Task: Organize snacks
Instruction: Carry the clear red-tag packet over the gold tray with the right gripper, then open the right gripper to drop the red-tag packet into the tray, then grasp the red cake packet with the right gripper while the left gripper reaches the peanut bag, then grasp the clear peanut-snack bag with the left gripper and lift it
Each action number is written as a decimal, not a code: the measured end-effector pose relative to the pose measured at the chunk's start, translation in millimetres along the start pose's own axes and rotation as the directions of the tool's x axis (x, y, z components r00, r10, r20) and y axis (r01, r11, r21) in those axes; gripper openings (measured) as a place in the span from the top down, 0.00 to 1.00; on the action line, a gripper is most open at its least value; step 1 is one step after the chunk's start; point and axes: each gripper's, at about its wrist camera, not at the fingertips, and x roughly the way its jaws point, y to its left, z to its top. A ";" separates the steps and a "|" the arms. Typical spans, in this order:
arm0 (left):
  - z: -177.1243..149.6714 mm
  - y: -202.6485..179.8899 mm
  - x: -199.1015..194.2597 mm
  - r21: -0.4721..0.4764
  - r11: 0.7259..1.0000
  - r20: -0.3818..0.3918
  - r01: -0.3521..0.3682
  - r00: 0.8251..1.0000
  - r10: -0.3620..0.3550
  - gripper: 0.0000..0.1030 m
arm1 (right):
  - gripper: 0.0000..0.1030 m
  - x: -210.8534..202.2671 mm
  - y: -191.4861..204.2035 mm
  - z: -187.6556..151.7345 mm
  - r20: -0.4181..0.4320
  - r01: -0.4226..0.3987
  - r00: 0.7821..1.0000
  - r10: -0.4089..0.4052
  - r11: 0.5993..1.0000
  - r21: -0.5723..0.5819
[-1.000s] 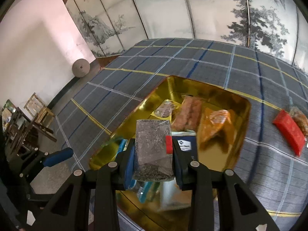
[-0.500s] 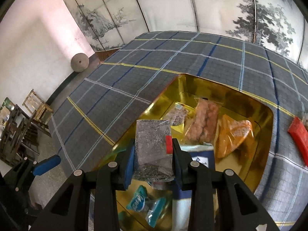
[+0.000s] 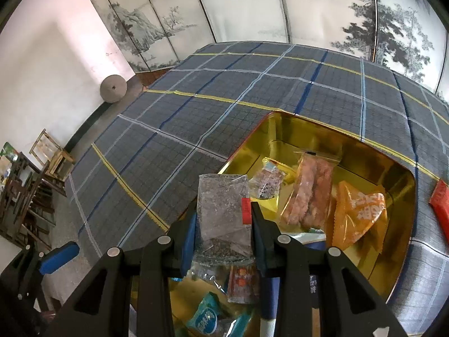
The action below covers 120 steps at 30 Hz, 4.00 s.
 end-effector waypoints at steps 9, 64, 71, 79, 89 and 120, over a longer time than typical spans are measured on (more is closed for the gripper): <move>0.0 1.7 0.9 0.004 1.000 0.002 0.000 1.000 0.000 0.28 | 0.68 3.6 -1.5 0.3 -0.011 0.005 1.000 -0.005 1.000 0.009; 48.9 -144.2 -52.7 0.223 0.944 -0.023 0.243 0.969 -0.244 0.26 | 0.54 -112.3 -249.6 -48.8 0.093 0.198 0.979 -0.184 0.964 -0.177; 57.7 -155.6 -44.0 0.245 0.940 -0.028 0.238 0.971 -0.239 0.26 | 0.54 -72.8 -266.5 -24.0 -0.004 0.168 0.985 -0.174 0.960 -0.222; 63.6 -167.7 -35.6 0.259 0.935 -0.043 0.244 0.970 -0.241 0.26 | 0.54 -47.2 -276.7 -18.0 -0.117 0.152 0.975 -0.187 0.954 -0.259; 82.7 -191.9 -43.9 0.281 0.913 -0.040 0.294 0.955 -0.295 0.26 | 0.60 -133.7 -284.7 -91.4 0.024 0.216 0.976 -0.215 0.975 -0.059; 210.0 -409.9 132.0 -0.258 0.899 -0.466 0.355 0.769 -0.437 0.26 | 0.60 -239.7 -414.3 -228.8 0.130 0.362 0.892 -0.433 0.856 0.370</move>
